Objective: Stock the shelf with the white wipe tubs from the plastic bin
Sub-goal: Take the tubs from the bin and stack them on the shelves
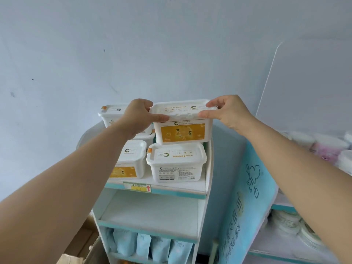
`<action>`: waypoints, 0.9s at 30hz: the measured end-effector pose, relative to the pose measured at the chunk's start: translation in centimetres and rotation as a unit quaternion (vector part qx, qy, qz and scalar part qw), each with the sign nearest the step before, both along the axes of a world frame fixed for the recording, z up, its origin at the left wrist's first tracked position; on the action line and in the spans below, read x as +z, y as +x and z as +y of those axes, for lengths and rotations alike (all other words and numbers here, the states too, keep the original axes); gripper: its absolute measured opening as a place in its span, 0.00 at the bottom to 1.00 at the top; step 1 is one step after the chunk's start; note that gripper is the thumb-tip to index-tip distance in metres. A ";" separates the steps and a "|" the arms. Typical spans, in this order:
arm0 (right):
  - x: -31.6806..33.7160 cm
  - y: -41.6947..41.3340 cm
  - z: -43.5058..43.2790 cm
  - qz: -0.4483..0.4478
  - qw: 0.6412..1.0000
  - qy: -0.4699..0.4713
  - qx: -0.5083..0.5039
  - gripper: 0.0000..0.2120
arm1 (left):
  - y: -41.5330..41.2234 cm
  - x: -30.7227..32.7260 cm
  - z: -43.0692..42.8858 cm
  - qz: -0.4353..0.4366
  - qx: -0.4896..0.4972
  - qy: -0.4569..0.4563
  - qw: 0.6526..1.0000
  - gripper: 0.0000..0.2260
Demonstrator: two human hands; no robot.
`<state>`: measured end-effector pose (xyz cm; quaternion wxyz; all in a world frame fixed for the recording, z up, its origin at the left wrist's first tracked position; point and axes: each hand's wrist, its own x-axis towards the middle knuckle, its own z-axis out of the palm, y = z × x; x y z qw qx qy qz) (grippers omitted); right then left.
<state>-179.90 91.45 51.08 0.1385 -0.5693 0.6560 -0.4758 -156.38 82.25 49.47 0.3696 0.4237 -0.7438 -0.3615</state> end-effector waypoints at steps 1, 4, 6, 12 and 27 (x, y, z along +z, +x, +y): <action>-0.2 -0.5 -0.9 0.001 1.000 0.006 -0.001 0.23 | -0.5 -0.3 -0.8 0.003 0.013 0.000 1.000 0.30; -0.9 -1.7 -3.4 0.010 1.000 0.027 -0.005 0.21 | -2.0 -1.4 -2.8 -0.006 0.036 -0.008 0.999 0.36; -1.5 -2.4 -4.8 0.019 0.999 0.040 -0.006 0.21 | -2.9 -1.8 -3.4 -0.009 0.043 -0.008 0.999 0.35; -2.9 -4.0 -6.8 0.035 0.998 0.053 -0.006 0.19 | -4.2 -2.9 -4.5 -0.029 0.072 -0.022 0.997 0.19; -5.1 -2.9 -6.5 0.101 0.994 0.022 -0.041 0.21 | -4.7 -4.2 -2.9 -0.107 0.160 -0.094 0.977 0.27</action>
